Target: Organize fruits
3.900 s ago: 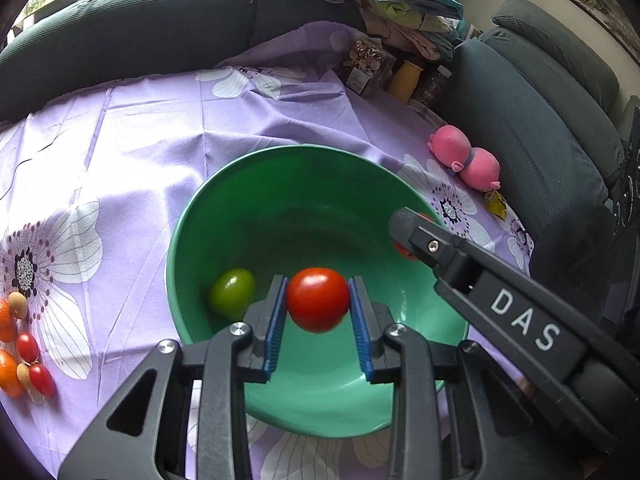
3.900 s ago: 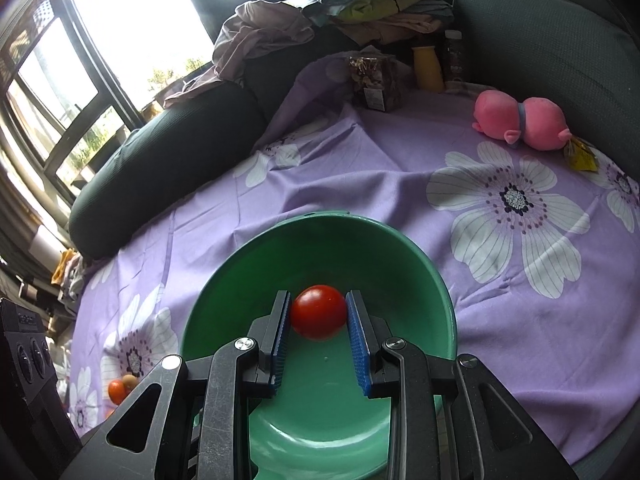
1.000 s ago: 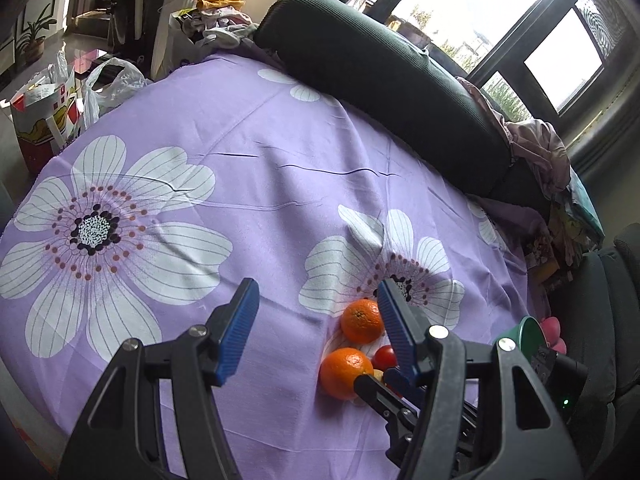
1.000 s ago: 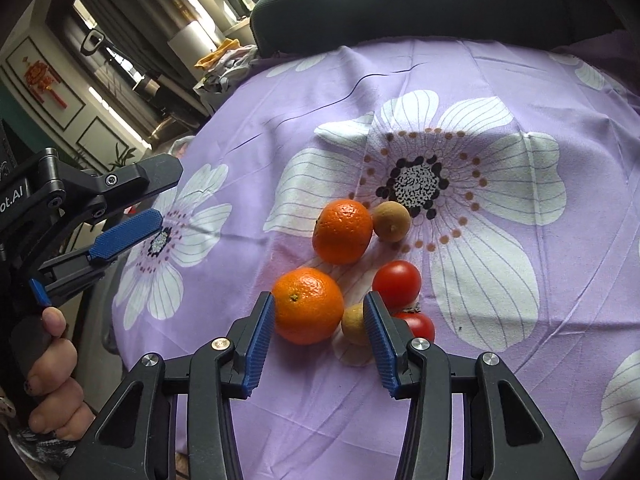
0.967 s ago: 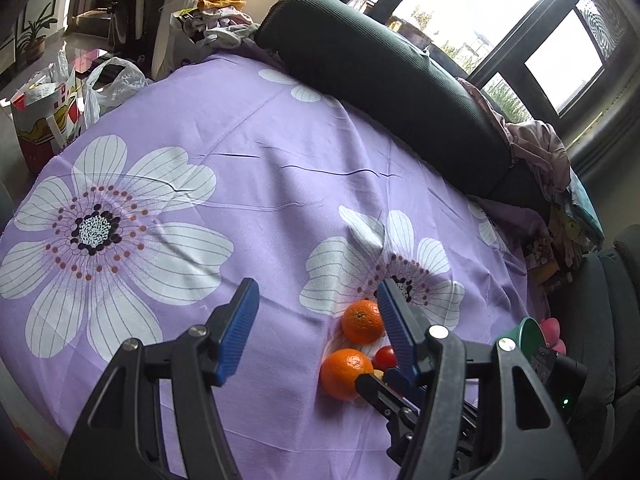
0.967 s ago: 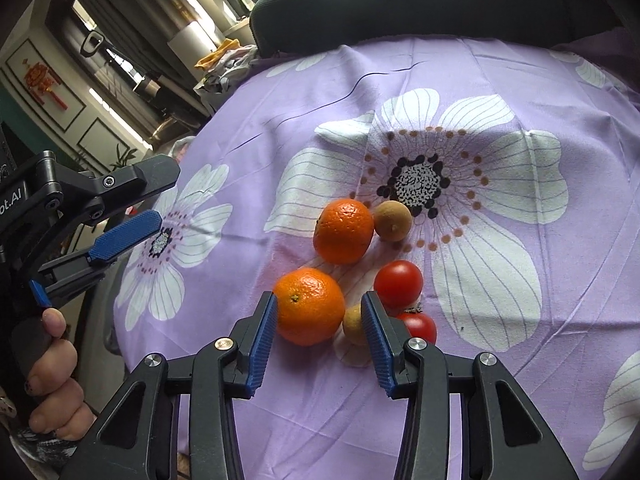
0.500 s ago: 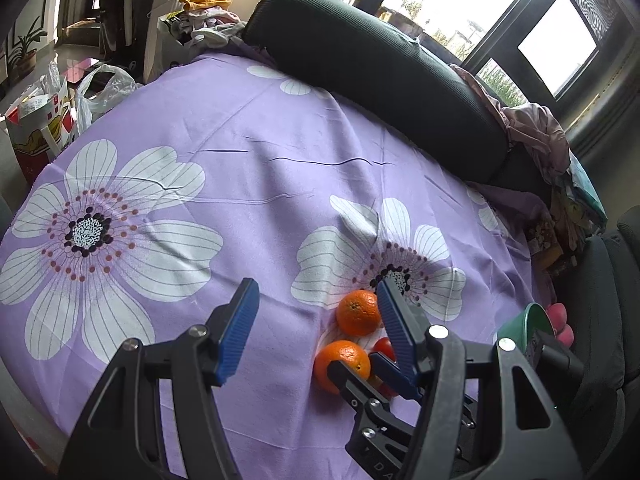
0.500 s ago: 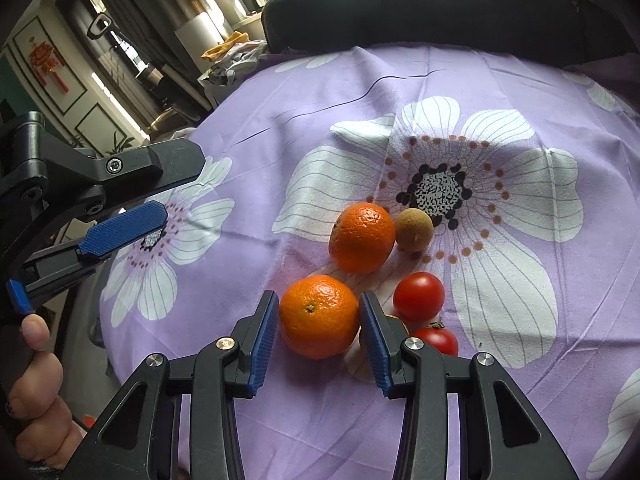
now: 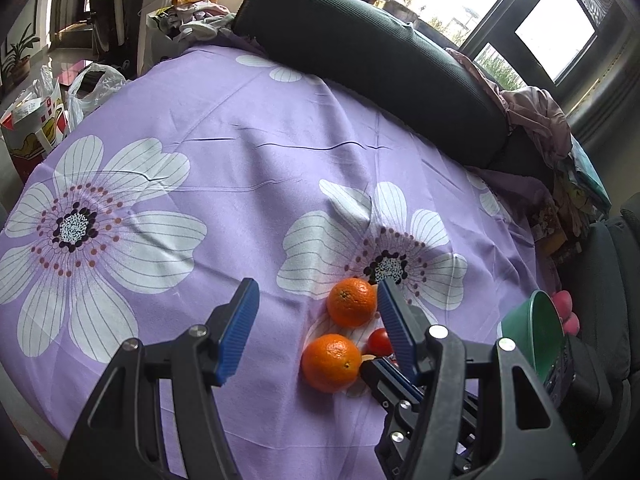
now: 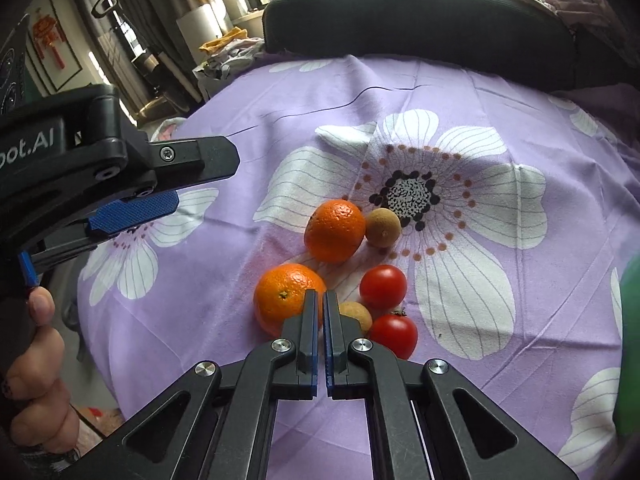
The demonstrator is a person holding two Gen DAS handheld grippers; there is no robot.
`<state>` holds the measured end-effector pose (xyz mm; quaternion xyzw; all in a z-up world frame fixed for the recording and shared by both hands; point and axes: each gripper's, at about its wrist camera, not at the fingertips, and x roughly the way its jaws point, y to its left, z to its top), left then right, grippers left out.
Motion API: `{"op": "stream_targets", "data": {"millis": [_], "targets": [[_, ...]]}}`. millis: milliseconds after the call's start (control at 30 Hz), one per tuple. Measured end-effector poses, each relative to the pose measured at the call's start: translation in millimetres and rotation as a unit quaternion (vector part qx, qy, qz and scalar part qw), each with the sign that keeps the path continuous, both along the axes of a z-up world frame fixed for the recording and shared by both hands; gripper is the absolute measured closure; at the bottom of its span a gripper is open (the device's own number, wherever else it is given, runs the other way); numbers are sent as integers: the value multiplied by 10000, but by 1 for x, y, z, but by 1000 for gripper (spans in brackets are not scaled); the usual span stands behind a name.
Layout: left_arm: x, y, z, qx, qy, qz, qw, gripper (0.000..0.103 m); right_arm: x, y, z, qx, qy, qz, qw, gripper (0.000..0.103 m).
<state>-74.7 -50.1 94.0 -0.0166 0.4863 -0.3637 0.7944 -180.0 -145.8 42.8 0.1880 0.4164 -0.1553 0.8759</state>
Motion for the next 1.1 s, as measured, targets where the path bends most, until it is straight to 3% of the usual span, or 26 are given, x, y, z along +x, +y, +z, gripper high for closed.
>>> {"op": "stream_targets", "data": {"millis": [200,233,267,333,600,867,900,933,1100], "targets": [[-4,-2,2,36,-112,-84,9999,41,0,-12,0,348,70,-49,9994,93],[-4,-2,2,37,-105,-75,9999,41,-1,-15,0,422,56,-57,9991,84],[-3,-1,1,35,-91,-61,9999,41,-2,-16,1,534,0,-51,9986,68],[-2,0,1,25,-58,-35,10000,41,-3,-18,-1,732,-98,-47,9973,52],[-3,3,4,-25,-58,-21,10000,41,12,6,-3,30,13,118,9999,52],[-2,2,5,-21,-36,-15,10000,41,11,6,-4,-33,16,202,9998,53],[-2,2,5,-28,-43,-2,10000,41,10,6,-3,-8,-9,201,9998,55],[-2,3,6,-29,-59,14,10000,41,10,5,-3,166,-44,271,9995,70],[-2,6,8,-56,-71,47,9999,41,6,-2,-5,467,-148,178,9986,73]]}}
